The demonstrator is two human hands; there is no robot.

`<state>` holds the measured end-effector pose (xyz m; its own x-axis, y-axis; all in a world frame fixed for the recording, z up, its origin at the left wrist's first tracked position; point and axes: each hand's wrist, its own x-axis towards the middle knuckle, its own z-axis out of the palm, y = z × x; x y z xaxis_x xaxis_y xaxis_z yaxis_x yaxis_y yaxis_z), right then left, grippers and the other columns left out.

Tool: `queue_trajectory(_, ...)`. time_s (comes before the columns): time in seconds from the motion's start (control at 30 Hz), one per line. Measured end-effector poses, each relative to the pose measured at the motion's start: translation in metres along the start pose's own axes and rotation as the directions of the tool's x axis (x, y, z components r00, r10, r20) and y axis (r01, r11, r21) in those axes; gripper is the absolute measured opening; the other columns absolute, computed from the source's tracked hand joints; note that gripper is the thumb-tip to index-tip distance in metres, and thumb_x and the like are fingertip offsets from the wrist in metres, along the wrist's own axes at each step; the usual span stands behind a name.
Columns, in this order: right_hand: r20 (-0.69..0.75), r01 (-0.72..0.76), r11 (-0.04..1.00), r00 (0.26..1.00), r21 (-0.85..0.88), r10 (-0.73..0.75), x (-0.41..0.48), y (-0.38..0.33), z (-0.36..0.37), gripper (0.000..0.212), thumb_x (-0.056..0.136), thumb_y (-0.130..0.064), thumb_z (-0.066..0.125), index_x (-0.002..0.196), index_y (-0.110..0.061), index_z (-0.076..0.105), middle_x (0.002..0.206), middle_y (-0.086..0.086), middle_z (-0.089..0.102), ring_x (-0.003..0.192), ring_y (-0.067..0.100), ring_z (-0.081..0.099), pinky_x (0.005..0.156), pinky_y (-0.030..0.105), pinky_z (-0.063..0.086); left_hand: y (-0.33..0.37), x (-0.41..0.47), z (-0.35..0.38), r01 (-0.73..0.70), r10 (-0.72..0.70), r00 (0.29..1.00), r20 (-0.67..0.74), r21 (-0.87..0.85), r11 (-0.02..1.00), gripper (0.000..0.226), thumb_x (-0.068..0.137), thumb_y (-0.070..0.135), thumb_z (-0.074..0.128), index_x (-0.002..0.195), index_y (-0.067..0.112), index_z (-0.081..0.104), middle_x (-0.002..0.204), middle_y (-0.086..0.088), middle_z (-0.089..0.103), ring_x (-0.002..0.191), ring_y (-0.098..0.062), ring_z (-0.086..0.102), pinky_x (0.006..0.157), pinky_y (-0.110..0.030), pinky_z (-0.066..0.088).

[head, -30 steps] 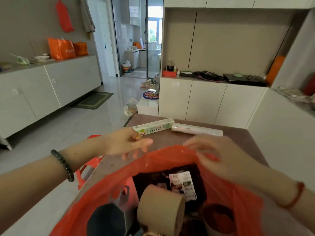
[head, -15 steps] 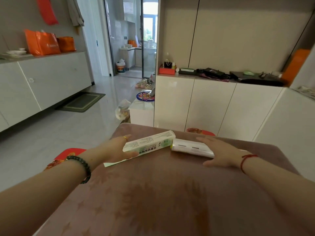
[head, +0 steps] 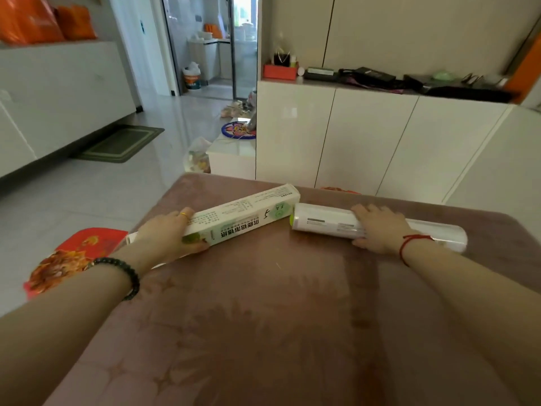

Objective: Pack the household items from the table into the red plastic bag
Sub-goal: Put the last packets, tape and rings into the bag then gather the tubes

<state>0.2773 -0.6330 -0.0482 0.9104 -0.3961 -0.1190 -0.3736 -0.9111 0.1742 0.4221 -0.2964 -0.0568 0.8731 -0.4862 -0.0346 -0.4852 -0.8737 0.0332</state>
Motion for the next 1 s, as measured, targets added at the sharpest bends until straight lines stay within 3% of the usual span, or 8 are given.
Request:
queue_trajectory(0.27, 0.226, -0.051, 0.933, 0.974, 0.356, -0.033, -0.087, -0.022, -0.004, 0.073, 0.079, -0.044, 0.065, 0.137, -0.016, 0.031, 0.133, 0.005, 0.048, 0.113, 0.019, 0.051, 0.093, 0.026, 0.042, 0.027, -0.079, -0.019, 0.164, -0.074, 0.955, 0.287, -0.302, 0.939, 0.056, 0.076, 0.060, 0.060, 0.117, 0.023, 0.048, 0.106, 0.005, 0.063, 0.087, -0.012, 0.064, 0.077, -0.027, 0.055)
queue_trajectory(0.4, 0.120, -0.096, 0.786, 0.992, 0.611, 0.028, -0.157, -0.028, -0.038, 0.057, 0.079, -0.046, 0.064, 0.122, -0.015, 0.042, 0.115, 0.000, 0.054, 0.089, 0.011, 0.053, 0.066, 0.017, 0.043, 0.036, -0.136, -0.066, 0.176, -0.037, 0.961, 0.273, -0.507, 0.844, 0.040, 0.076, 0.055, 0.064, 0.099, 0.025, 0.051, 0.088, 0.011, 0.064, 0.073, -0.004, 0.064, 0.066, -0.024, 0.056)
queue_trajectory(0.5, 0.019, -0.091, 0.447, 0.987, 0.890, 0.162, -0.204, -0.031, -0.113, 0.050, 0.079, -0.044, 0.067, 0.115, -0.014, 0.049, 0.095, 0.000, 0.059, 0.075, 0.009, 0.057, 0.052, 0.017, 0.045, 0.045, -0.178, -0.134, 0.178, -0.025, 0.975, 0.222, -0.704, 0.688, 0.033, 0.076, 0.055, 0.064, 0.086, 0.026, 0.055, 0.071, 0.011, 0.065, 0.061, -0.005, 0.062, 0.056, -0.020, 0.046)
queue_trajectory(0.57, 0.076, -0.091, 0.075, 0.981, 0.993, 0.176, -0.242, -0.037, -0.178, 0.046, 0.079, -0.042, 0.066, 0.108, -0.009, 0.057, 0.083, 0.006, 0.066, 0.069, 0.017, 0.063, 0.048, 0.021, 0.051, 0.055, -0.208, -0.181, 0.137, 0.018, 0.984, 0.177, -0.819, 0.558, 0.033, 0.076, 0.055, 0.065, 0.076, 0.022, 0.061, 0.054, 0.008, 0.065, 0.050, -0.008, 0.061, 0.056, -0.022, 0.048)
queue_trajectory(0.63, 0.087, -0.068, -0.260, 0.994, 0.963, 0.060, -0.288, -0.048, -0.233, 0.039, 0.081, -0.043, 0.061, 0.100, -0.010, 0.062, 0.077, 0.009, 0.071, 0.070, 0.023, 0.067, 0.054, 0.025, 0.056, 0.068, -0.245, -0.222, 0.099, 0.062, 0.988, 0.142, -0.884, 0.456, 0.036, 0.076, 0.055, 0.065, 0.073, 0.019, 0.062, 0.050, 0.005, 0.065, 0.046, -0.010, 0.061, 0.057, -0.025, 0.050)
queue_trajectory(0.7, -0.008, -0.035, -0.466, 0.996, 0.884, -0.091, -0.339, -0.064, -0.268, 0.029, 0.086, -0.043, 0.052, 0.093, -0.018, 0.063, 0.070, 0.004, 0.073, 0.065, 0.018, 0.070, 0.056, 0.026, 0.058, 0.084, -0.285, -0.252, 0.038, 0.115, 0.989, 0.092, -0.914, 0.403, 0.038, 0.078, 0.055, 0.063, 0.078, 0.016, 0.064, 0.057, 0.002, 0.069, 0.048, -0.012, 0.064, 0.058, -0.024, 0.053)
queue_trajectory(0.9, -0.088, -0.149, -0.769, 0.962, 0.621, -0.257, -0.454, -0.113, -0.271, 0.057, 0.073, -0.048, 0.054, 0.119, -0.015, 0.061, 0.118, 0.015, 0.066, 0.108, 0.030, 0.062, 0.091, 0.042, 0.048, 0.121, -0.401, -0.265, -0.044, 0.122, 0.992, -0.007, -0.952, 0.301, 0.070, 0.063, 0.077, 0.052, 0.106, 0.023, 0.065, 0.102, 0.001, 0.072, 0.094, -0.013, 0.067, 0.093, -0.031, 0.050)
queue_trajectory(1.0, -0.056, -0.120, -0.771, 0.979, 0.625, -0.197, -0.488, -0.123, -0.248, 0.044, 0.080, -0.046, 0.053, 0.109, -0.015, 0.065, 0.105, 0.011, 0.071, 0.094, 0.026, 0.066, 0.084, 0.039, 0.051, 0.121, -0.445, -0.249, -0.037, 0.090, 0.996, 0.000, -0.910, 0.413, 0.076, 0.071, 0.080, 0.040, 0.113, 0.019, 0.054, 0.095, 0.012, 0.062, 0.084, 0.006, 0.055, 0.070, -0.002, 0.040)
